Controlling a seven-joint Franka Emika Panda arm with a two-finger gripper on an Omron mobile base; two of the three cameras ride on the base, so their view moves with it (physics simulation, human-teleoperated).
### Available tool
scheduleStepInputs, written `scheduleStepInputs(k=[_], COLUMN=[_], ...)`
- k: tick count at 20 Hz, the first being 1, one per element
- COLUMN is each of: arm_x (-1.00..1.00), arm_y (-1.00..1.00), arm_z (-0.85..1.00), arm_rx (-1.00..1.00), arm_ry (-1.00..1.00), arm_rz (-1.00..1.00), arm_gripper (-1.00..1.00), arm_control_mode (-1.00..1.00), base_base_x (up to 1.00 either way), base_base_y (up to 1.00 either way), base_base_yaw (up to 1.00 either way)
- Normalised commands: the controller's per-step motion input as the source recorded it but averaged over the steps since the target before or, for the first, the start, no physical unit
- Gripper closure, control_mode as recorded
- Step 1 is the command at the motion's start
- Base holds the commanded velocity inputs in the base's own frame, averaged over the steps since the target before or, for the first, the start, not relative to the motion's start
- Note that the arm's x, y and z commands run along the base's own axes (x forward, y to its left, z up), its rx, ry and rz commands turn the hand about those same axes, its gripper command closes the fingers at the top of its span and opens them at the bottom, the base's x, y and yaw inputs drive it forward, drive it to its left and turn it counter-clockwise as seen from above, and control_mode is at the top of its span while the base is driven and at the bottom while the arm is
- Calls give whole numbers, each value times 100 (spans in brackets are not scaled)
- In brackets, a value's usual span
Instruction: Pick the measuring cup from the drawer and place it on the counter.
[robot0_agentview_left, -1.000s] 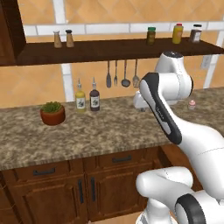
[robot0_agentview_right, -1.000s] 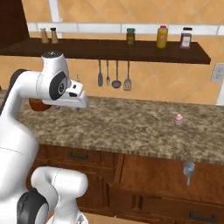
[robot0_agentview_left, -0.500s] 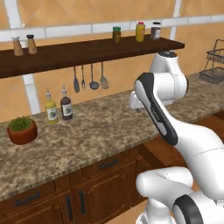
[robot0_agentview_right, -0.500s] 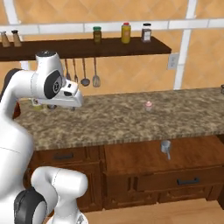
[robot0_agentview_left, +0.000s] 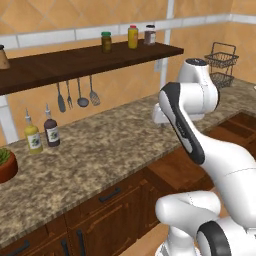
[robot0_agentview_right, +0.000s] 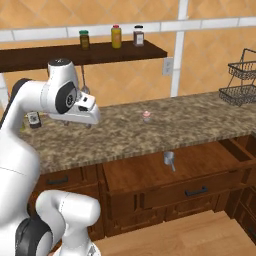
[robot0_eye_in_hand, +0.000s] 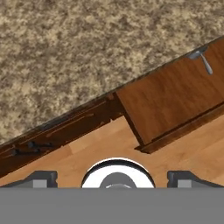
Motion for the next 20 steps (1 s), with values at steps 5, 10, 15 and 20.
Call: scheduleStepInputs(k=[5, 10, 15, 20], arm_x=[0, -10, -44, 6], arm_y=[-85, -100, -100, -100], arm_z=[-10, -35, -67, -59], arm_rx=[0, 4, 13, 16], arm_ry=[1, 8, 3, -1], arm_rz=[-9, -16, -22, -5], arm_gripper=[-100, -100, -100, -100], arm_control_mode=[-100, -100, -100, -100], base_base_x=[0, 0, 0, 0], base_base_y=[0, 0, 0, 0], base_base_yaw=[0, 0, 0, 0])
